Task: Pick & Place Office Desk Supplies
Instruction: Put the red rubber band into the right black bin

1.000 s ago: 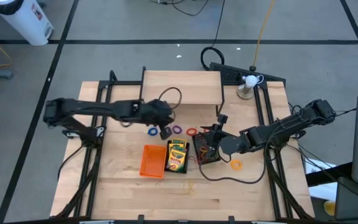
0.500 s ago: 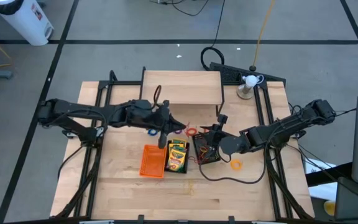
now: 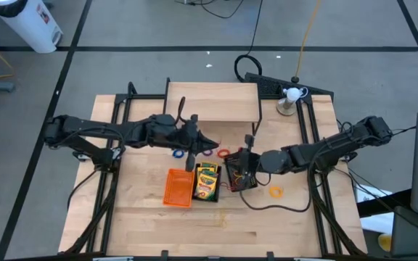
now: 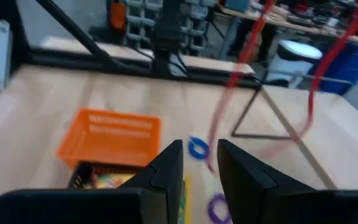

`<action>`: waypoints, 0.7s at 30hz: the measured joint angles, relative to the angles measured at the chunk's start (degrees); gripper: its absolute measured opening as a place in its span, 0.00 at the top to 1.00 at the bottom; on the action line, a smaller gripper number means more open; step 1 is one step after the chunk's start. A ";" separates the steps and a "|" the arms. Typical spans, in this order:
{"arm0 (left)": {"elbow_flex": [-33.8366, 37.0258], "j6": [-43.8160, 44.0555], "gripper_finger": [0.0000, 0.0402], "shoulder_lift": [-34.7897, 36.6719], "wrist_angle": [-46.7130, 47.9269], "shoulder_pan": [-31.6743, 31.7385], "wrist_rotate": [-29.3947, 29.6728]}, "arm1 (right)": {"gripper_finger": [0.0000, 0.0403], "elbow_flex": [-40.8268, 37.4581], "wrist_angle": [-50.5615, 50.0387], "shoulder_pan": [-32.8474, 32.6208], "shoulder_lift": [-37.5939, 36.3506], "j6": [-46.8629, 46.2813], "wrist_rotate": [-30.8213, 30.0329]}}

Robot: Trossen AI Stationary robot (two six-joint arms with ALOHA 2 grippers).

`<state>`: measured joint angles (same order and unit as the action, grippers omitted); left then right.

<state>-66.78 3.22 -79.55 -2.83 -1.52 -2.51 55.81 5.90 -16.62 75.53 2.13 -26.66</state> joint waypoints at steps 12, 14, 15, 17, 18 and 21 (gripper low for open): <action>0.02 -0.35 1.00 0.02 -1.57 -1.74 -0.56 | 0.78 0.00 2.94 4.69 0.00 0.52 -1.61; 0.02 -0.55 1.00 0.02 -1.83 -2.01 -0.56 | 0.78 0.00 3.07 5.12 0.00 0.68 -1.59; 0.02 -0.56 1.00 0.02 -1.85 -2.05 -0.56 | 0.78 0.00 3.07 5.26 0.00 0.75 -1.42; 0.02 -0.73 1.00 0.02 -1.83 -2.05 -0.59 | 0.78 0.00 3.11 5.58 0.00 0.92 1.05; 0.02 -1.00 1.00 0.02 -1.82 -2.05 -0.63 | 0.78 0.00 3.24 5.74 0.00 0.89 2.95; 0.02 -1.22 1.00 0.02 -1.83 -2.05 -0.65 | 0.78 0.00 3.50 6.23 0.00 0.17 8.20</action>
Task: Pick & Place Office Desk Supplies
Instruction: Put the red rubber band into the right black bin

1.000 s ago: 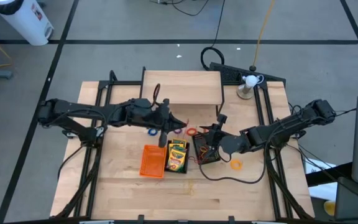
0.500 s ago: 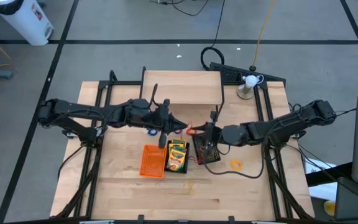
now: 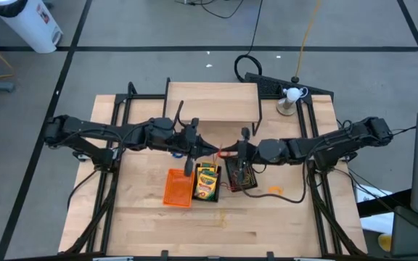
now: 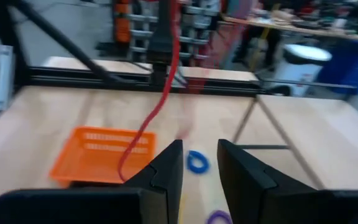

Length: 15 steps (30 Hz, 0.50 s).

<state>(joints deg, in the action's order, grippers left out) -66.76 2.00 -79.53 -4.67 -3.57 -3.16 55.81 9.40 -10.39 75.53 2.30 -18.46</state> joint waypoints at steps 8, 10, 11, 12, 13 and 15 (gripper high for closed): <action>0.02 0.01 1.00 0.00 0.02 0.00 0.00 | 0.78 0.00 1.75 0.26 0.00 0.07 2.26; 0.02 0.18 1.00 0.00 0.02 0.00 -0.01 | 0.78 0.00 2.67 0.26 0.00 0.31 2.28; 0.02 0.18 1.00 0.00 0.02 0.00 0.00 | 0.78 0.00 3.15 0.26 0.00 0.49 2.28; 0.02 0.19 1.00 0.00 0.04 0.00 0.00 | 0.78 0.00 3.40 0.28 0.00 0.66 2.28; 0.02 0.20 1.00 -0.02 0.02 0.00 -0.01 | 0.78 0.00 3.59 0.28 0.00 1.04 2.26; 0.02 0.22 1.00 -0.47 -0.34 0.00 -0.01 | 0.78 0.00 3.69 0.28 0.00 1.41 2.28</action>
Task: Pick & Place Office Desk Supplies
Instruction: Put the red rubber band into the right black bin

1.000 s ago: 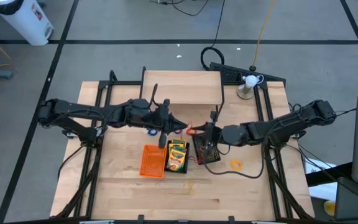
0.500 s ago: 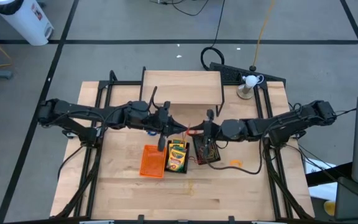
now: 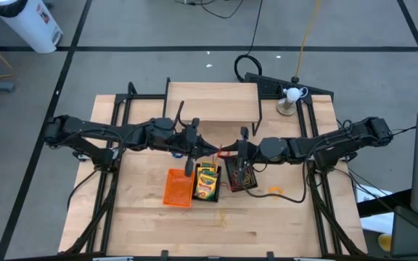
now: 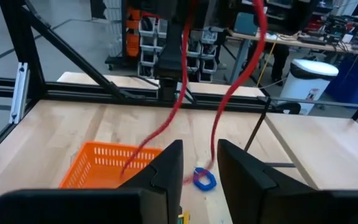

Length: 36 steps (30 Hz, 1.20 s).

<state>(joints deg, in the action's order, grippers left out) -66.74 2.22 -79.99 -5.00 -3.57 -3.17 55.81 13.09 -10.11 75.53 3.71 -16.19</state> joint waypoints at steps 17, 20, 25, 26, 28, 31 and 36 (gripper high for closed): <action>0.02 -0.25 0.98 -3.29 -3.29 1.31 -0.20 | 1.00 -0.06 -8.05 -2.52 -2.09 3.69 -11.27; 0.02 -0.66 0.98 -3.18 -3.47 1.33 0.05 | 1.00 -0.04 -11.55 -3.33 -3.19 1.18 -12.25; 0.02 -0.85 0.98 -3.21 -1.86 1.36 0.15 | 1.00 -0.04 -17.81 -4.97 -5.35 -3.36 -12.44; 0.02 -0.81 0.98 -3.21 -1.24 1.36 0.18 | 1.00 -0.04 -18.72 -5.23 -5.75 -4.12 -12.50; 0.02 -0.63 0.96 -3.21 -0.55 1.36 0.18 | 1.00 -0.04 -20.67 -5.79 -6.53 -5.54 -12.66; 0.02 -0.61 0.92 -3.21 0.34 1.36 0.18 | 1.00 -0.04 -22.93 -6.40 -7.34 -7.55 -12.74; 0.02 0.03 0.81 -3.21 1.03 1.36 0.16 | 1.00 -0.04 -28.05 -6.96 -7.63 -10.78 -14.04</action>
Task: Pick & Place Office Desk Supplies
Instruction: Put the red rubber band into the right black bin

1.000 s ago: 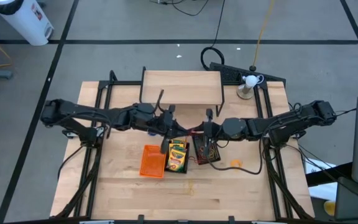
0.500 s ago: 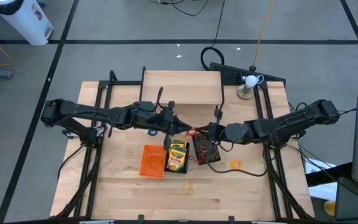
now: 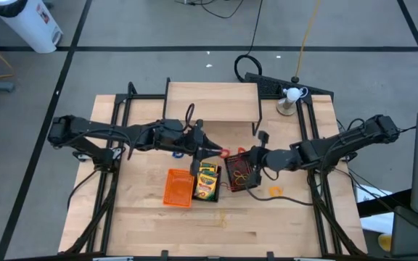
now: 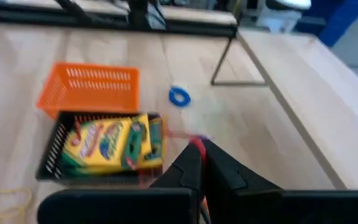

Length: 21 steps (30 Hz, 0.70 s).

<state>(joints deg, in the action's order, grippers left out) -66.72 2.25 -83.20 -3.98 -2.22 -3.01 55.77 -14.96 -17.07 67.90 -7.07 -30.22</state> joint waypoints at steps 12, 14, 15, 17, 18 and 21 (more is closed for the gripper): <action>0.00 0.19 0.63 0.00 -0.04 0.00 0.14 | 1.00 -0.02 -5.70 0.07 0.02 -5.77 0.27; 0.00 0.19 0.62 0.00 -0.04 0.00 0.71 | 1.00 -0.80 -5.07 0.07 0.00 -5.93 0.25; 0.00 0.19 0.62 0.00 -0.04 0.00 1.08 | 1.00 -1.40 -5.04 0.07 0.00 -6.34 0.24; 0.00 0.19 0.62 0.00 -0.06 0.00 1.79 | 1.00 -2.43 -5.25 0.07 0.07 -7.74 0.32; 0.00 0.19 0.62 0.00 -0.06 0.00 2.05 | 1.00 -3.00 -5.15 0.07 0.05 -8.42 0.37; 0.00 0.17 0.62 0.00 -0.06 0.00 2.12 | 1.00 -5.08 -5.05 0.07 0.01 -10.83 0.40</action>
<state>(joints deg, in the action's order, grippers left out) -66.72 2.42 -83.20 -4.03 -2.22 -0.89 50.68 -20.01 -16.99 67.91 -17.89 -29.82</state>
